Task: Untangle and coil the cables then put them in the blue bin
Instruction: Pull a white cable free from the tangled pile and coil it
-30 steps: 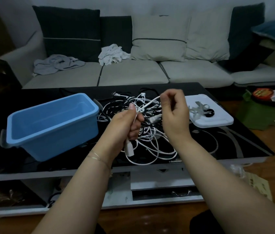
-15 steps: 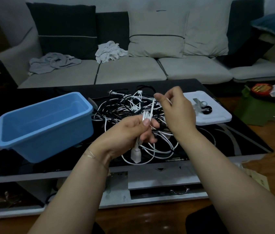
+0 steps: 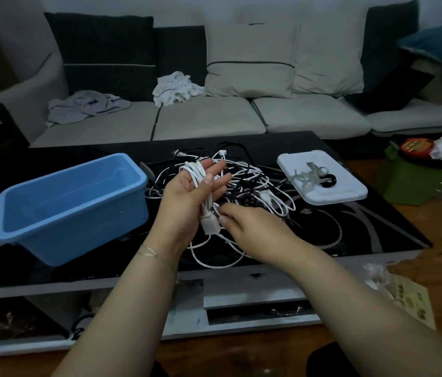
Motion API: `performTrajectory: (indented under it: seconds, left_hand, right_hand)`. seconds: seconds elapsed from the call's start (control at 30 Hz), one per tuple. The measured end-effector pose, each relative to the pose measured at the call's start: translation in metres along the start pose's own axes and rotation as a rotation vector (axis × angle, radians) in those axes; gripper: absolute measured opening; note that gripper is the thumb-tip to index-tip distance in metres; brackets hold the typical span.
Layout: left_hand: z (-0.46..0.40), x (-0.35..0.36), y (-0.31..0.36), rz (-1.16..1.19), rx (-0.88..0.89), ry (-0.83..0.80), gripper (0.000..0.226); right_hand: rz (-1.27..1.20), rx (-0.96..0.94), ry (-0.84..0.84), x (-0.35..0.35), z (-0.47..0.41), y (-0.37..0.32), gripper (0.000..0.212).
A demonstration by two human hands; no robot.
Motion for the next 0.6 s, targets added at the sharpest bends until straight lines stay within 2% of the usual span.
performTrajectory:
  seconds: [0.17, 0.23, 0.3, 0.4, 0.47, 0.6]
  left_hand:
    - [0.001, 0.004, -0.004, -0.433, 0.018, 0.025, 0.027]
    - [0.002, 0.006, -0.011, -0.59, -0.034, 0.009, 0.028]
    - [0.005, 0.011, -0.013, -0.716, -0.076, -0.031, 0.045]
    - [0.013, 0.026, -0.021, -0.773, -0.143, -0.169, 0.082]
    - [0.014, 0.029, -0.029, -0.716, -0.199, -0.18, 0.084]
    - [0.012, 0.026, -0.038, -0.629, -0.284, -0.12, 0.077]
  right_hand:
    - [0.1, -0.122, -0.02, -0.004, 0.007, -0.011, 0.018]
    - [0.127, -0.166, 0.069, -0.018, 0.008, -0.018, 0.021]
    - [0.139, -0.169, 0.177, -0.035, 0.01, -0.018, 0.023]
    - [0.145, -0.083, 0.248, -0.048, 0.01, -0.003, 0.027]
    - [0.055, -0.033, 0.237, -0.045, 0.009, 0.007, 0.033]
    - [-0.276, -0.101, 0.112, -0.028, 0.004, 0.003, 0.047]
Point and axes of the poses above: each hand's wrist, its own z-axis away from the middle knuckle, its own x-axis out of the palm, y = z × x, the point moved 9 cm from there along -z, towards the middle knuckle, and after that the axes turned 6 degrees about -x, right-handed, at the moved point
